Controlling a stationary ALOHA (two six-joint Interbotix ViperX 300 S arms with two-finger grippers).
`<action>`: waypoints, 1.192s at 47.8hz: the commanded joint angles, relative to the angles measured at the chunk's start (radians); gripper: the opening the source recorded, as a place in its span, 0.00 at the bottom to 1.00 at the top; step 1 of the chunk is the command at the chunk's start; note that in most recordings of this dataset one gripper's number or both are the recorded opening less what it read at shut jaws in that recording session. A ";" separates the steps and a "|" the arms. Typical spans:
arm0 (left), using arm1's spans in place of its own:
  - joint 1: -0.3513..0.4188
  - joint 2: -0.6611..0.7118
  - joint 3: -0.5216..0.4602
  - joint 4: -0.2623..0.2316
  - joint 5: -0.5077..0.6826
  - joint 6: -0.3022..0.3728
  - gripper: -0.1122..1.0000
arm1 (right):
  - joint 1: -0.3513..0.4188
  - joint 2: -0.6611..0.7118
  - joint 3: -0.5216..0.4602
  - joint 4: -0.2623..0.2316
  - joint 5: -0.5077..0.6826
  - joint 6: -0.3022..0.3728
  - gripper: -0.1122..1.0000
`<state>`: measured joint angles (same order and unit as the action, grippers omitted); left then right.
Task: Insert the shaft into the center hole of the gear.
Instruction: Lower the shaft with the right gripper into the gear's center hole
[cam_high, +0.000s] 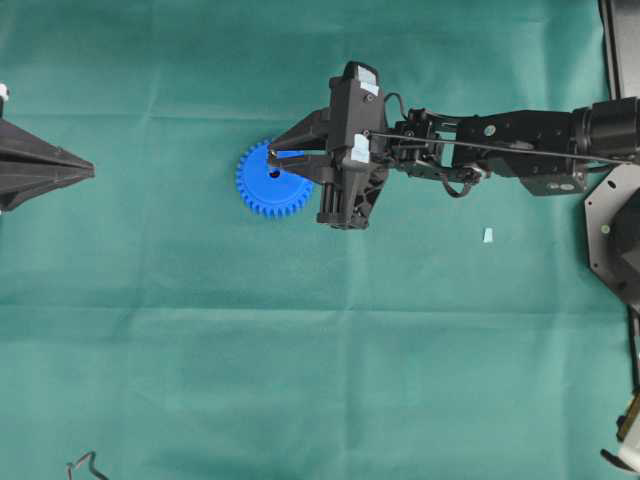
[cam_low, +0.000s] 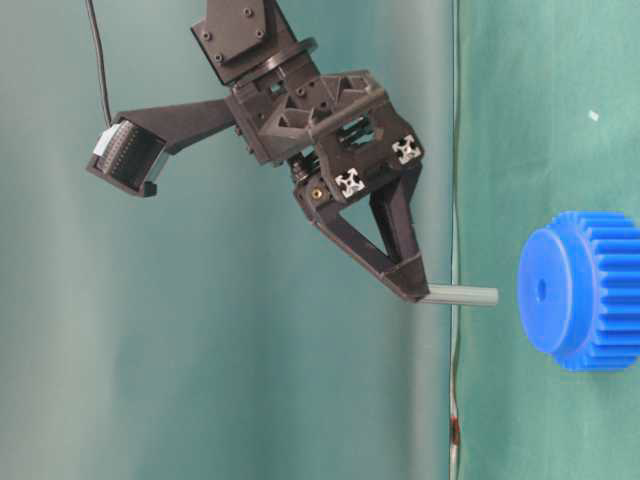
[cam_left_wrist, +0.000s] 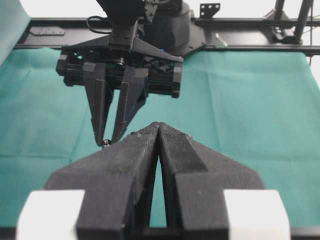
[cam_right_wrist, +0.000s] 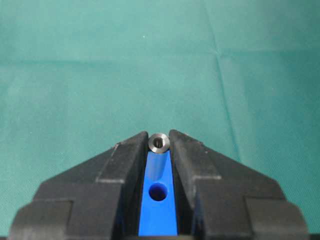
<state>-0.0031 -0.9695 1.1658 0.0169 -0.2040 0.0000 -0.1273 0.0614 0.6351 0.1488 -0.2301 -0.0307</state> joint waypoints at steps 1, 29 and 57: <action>0.000 0.006 -0.025 0.003 -0.006 0.002 0.10 | 0.002 0.003 -0.012 0.005 -0.008 0.002 0.26; 0.002 0.006 -0.026 0.003 -0.006 -0.003 0.10 | 0.000 0.069 -0.017 0.011 -0.025 0.002 0.26; 0.000 0.006 -0.026 0.003 -0.006 -0.002 0.10 | -0.011 0.012 -0.003 0.006 -0.043 0.000 0.26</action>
<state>-0.0031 -0.9695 1.1658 0.0184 -0.2040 -0.0031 -0.1411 0.0874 0.6412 0.1565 -0.2546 -0.0337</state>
